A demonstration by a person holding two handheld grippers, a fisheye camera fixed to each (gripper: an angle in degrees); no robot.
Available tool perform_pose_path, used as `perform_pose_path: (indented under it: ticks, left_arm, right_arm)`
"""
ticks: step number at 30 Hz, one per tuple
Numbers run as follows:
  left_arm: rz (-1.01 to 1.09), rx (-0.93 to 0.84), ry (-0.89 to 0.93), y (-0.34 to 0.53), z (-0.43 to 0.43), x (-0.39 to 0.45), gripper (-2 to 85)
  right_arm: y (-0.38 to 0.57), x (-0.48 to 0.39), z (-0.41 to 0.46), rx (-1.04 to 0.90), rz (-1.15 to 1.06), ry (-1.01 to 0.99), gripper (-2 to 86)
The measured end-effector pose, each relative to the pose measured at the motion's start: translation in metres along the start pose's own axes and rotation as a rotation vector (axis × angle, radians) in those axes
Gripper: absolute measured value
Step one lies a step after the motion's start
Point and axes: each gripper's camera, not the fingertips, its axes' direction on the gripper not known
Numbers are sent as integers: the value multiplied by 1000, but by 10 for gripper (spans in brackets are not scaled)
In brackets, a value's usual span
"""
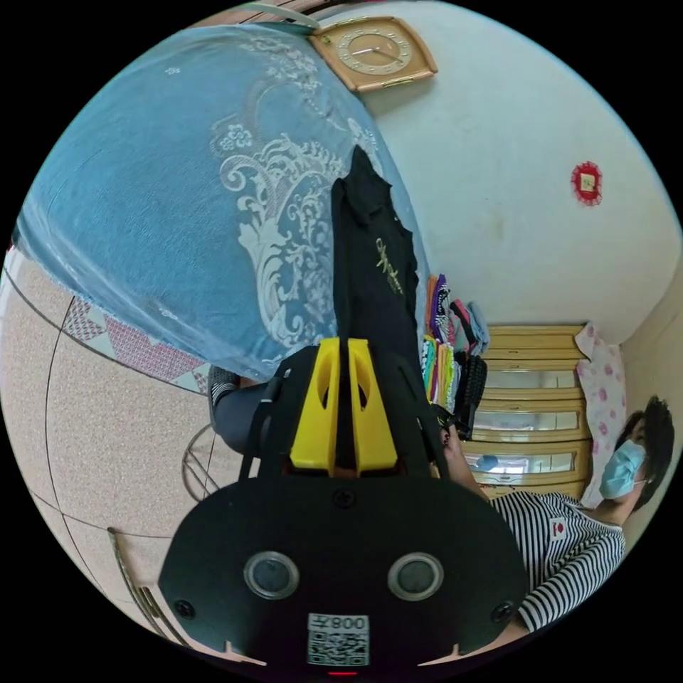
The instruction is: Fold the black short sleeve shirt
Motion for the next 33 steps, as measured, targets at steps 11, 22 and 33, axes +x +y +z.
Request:
perform_pose_path:
  ticks: [11, 22, 33]
  left_arm:
    - [116, 85, 136, 17, -51, 46, 20]
    - [119, 70, 159, 49, -75, 53, 20]
    - [71, 91, 230, 0, -41, 51, 20]
  right_arm:
    - [22, 26, -66, 69, -56, -183, 8]
    - [65, 55, -96, 13, -21, -190, 8]
    - [13, 63, -106, 18, 0, -204, 9]
